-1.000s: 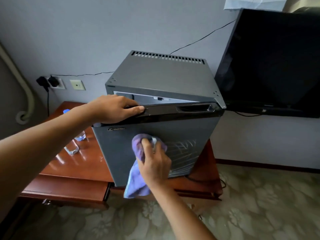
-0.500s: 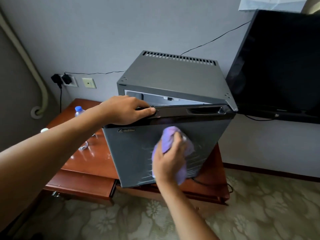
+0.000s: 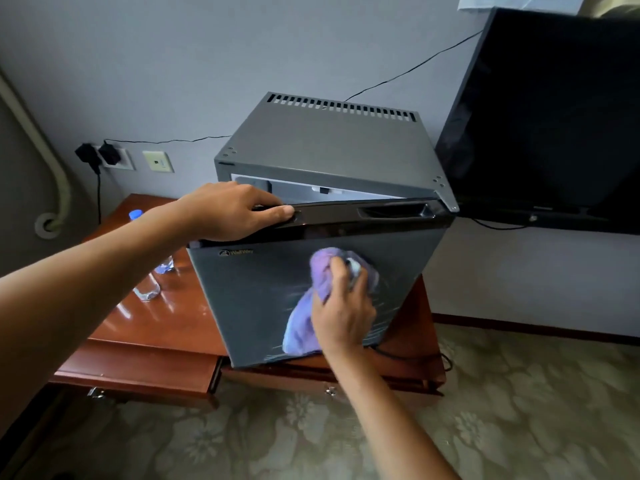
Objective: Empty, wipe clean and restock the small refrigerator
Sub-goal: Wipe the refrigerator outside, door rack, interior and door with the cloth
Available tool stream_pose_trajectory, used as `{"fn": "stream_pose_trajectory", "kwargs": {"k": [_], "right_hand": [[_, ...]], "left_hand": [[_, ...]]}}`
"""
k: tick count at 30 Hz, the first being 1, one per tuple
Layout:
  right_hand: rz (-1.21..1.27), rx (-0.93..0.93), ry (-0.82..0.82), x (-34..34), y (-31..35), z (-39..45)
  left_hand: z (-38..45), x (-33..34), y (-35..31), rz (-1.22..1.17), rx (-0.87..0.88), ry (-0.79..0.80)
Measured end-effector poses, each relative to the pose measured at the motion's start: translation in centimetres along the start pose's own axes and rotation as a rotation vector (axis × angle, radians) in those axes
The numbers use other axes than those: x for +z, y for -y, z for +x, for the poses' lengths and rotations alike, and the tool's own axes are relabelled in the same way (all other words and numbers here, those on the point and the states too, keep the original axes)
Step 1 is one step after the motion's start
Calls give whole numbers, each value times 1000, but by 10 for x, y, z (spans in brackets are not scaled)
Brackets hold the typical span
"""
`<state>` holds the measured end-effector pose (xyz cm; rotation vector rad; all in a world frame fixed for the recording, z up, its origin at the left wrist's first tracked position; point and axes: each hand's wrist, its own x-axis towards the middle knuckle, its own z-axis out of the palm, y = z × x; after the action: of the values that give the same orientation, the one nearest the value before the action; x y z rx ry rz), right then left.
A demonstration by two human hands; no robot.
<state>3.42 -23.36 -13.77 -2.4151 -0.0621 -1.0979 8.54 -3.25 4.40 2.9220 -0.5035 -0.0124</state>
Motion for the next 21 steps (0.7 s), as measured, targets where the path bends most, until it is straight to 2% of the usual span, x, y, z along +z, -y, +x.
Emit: {"fn": "stream_pose_trajectory", "kwargs": {"k": [2,4,7,10,12,16,17,18,21], "right_hand": [[-84,210,-39,-14,-64,20],[-70,337,-57,-26,-107,36],[3,315,-107,-22,-132,41],[156,365,-176,-7,-118,28],[94,391,-56,4,-125,1],[-79,623,580,3,-178,-66],[-89,664,649,-3,-189,-76],[-86,680,641,-9,-194,-80],[13,612,391,-23,-188,-64]], "left_hand": [[1,0,1,-12,9,4],[2,0,1,-27,12,6],[1,-2,-2,-23,2,4],[-2,-3,-5,-34,-1,10],[-4,-2,-7,-29,0,5],[-5,0,-4,-45,1,-17],[-5,1,-4,-49,3,-21],[-5,2,-2,-51,3,-25],[-3,3,1,-54,-10,-40]]}}
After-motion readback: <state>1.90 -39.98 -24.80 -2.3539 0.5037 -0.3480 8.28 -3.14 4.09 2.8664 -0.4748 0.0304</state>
